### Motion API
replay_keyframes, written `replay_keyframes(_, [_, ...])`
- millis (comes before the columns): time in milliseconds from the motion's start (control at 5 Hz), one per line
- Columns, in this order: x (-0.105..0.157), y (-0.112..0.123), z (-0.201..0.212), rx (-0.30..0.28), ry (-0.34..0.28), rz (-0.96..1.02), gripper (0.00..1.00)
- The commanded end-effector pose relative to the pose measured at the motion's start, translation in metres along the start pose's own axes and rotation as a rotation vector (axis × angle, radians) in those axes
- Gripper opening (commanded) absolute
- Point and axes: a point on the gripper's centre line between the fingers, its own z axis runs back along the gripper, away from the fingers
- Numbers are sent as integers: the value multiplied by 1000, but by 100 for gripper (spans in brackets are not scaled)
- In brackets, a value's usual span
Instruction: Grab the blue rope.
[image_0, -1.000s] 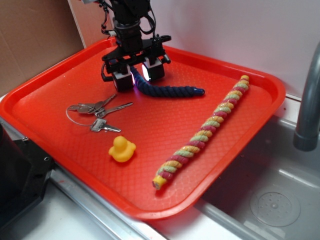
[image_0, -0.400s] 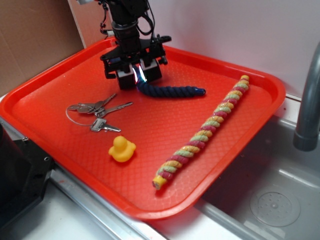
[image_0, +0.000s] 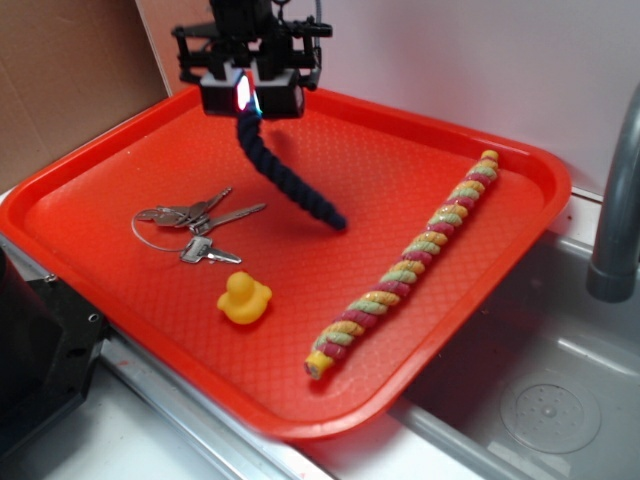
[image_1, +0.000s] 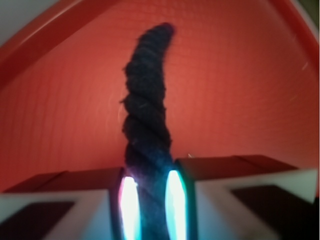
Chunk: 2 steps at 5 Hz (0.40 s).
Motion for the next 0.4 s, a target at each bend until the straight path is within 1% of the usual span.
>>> replay_keyframes(0, [-20, 25, 81, -62, -75, -473, 0])
replay_keyframes(200, [-32, 34, 94, -88, -107, -503, 0])
